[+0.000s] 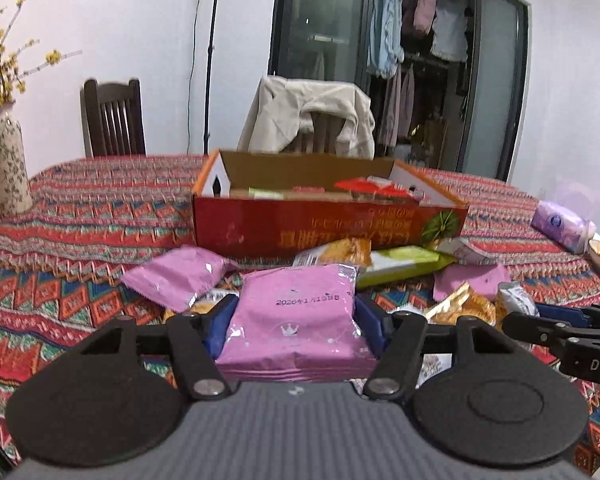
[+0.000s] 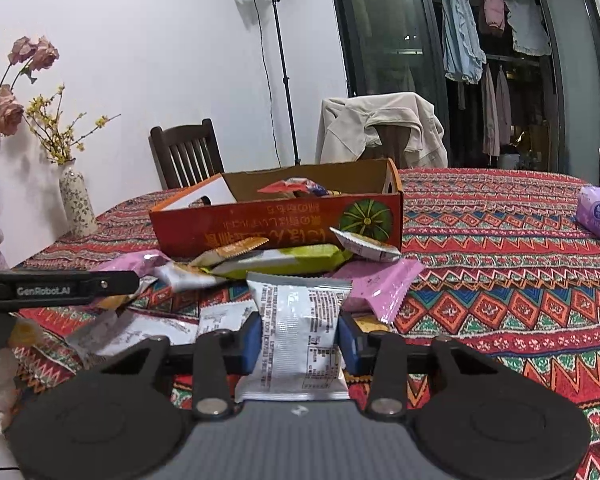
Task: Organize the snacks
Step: 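Carry both packets over the box and open both tools to drop them in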
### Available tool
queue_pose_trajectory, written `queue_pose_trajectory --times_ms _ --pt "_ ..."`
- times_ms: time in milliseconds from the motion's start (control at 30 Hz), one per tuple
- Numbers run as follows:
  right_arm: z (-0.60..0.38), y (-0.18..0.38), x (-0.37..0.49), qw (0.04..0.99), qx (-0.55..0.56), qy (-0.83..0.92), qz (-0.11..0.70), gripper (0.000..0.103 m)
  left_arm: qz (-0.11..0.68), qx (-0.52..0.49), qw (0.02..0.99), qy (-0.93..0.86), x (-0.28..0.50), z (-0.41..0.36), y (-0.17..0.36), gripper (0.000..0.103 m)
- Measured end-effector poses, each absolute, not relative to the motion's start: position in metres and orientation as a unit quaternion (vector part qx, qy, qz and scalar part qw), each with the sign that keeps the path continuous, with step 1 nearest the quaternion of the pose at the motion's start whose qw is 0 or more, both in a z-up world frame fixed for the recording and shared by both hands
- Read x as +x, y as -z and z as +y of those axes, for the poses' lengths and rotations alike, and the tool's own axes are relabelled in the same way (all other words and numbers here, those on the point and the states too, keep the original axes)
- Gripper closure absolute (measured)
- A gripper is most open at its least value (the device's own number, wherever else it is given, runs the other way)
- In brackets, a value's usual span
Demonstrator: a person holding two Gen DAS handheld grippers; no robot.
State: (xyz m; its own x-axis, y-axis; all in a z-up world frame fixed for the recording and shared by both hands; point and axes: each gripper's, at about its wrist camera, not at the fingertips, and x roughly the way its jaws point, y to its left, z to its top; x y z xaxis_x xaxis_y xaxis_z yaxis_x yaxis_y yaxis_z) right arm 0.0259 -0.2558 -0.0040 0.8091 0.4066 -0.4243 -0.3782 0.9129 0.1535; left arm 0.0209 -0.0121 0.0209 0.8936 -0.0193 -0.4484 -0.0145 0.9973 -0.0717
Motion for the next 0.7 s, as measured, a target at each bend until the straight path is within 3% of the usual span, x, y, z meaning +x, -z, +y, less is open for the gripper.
queue_pose_trajectory --times_ms 700 --pt "-0.228 -0.054 0.073 0.967 0.014 -0.208 0.147 0.064 0.149 -0.034 0.988 0.005 0.062 -0.008 -0.076 0.038"
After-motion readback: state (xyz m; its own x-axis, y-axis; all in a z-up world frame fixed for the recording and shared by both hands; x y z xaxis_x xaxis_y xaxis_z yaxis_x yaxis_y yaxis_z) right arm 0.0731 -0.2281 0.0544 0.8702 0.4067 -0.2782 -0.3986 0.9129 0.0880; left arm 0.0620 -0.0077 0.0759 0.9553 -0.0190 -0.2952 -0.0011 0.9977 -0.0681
